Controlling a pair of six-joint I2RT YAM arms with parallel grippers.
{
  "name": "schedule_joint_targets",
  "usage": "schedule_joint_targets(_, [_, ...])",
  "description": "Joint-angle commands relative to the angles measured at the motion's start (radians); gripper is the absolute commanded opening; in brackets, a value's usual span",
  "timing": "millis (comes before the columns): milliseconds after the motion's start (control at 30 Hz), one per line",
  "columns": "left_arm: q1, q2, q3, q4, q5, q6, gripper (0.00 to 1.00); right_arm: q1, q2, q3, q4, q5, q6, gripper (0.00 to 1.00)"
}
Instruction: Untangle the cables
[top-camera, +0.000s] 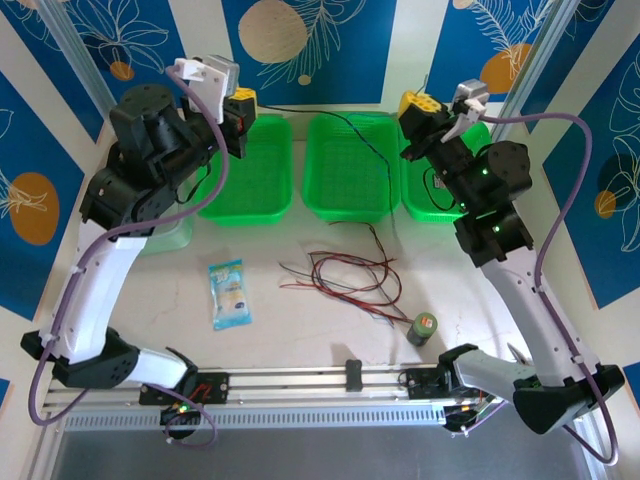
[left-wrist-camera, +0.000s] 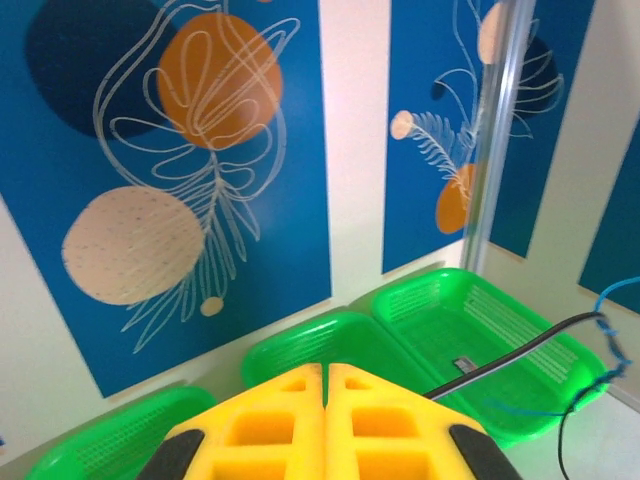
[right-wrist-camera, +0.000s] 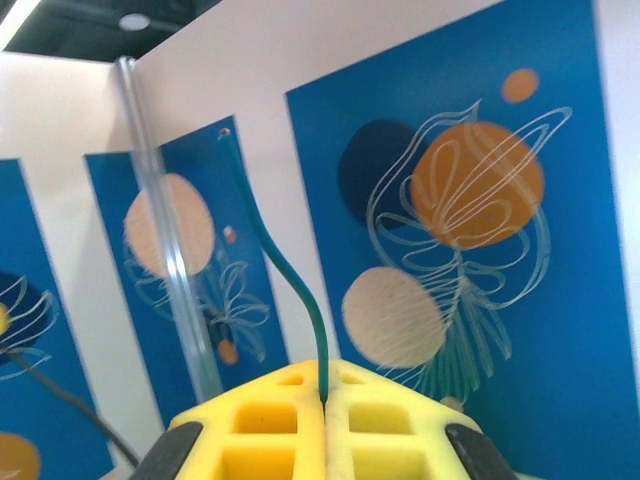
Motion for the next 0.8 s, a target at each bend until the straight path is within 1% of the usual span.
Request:
schedule_joint_targets(0, [0.024,-0.035,-0.069,0.048,-0.076,0.023,0.00,-0.037,0.003,0.042,0.063,0.105,-0.013,0.00])
schedule_joint_targets(167, [0.053,-0.033,-0.110,-0.021,-0.084,0.025,0.00,-0.062,0.019,0.072,0.050,0.098,-0.018,0.00])
schedule_joint_targets(233, [0.083,-0.043,-0.147,-0.018,-0.081,-0.007,0.00,-0.072,0.015,0.072,0.050,0.099,-0.029,0.00])
schedule_joint_targets(400, [0.252,-0.051,-0.182,-0.041,0.052,-0.135,0.00,-0.118,0.017,0.098,0.026,0.093,-0.050,0.00])
schedule_joint_targets(467, [0.299,-0.060,-0.205,-0.014,0.085,-0.160,0.00,-0.138,0.017,0.105,0.023,0.079,-0.051,0.00])
schedule_joint_targets(533, [0.326,-0.059,-0.207,0.008,0.100,-0.174,0.00,-0.156,0.022,0.124,0.015,0.077,-0.061,0.00])
schedule_joint_targets(667, [0.357,-0.030,-0.167,-0.021,0.129,-0.172,0.00,-0.202,0.039,0.161,0.007,0.081,-0.086,0.00])
schedule_joint_targets(767, [0.377,-0.034,-0.187,-0.017,0.134,-0.180,0.00,-0.253,0.037,0.169,0.016,0.071,-0.062,0.00])
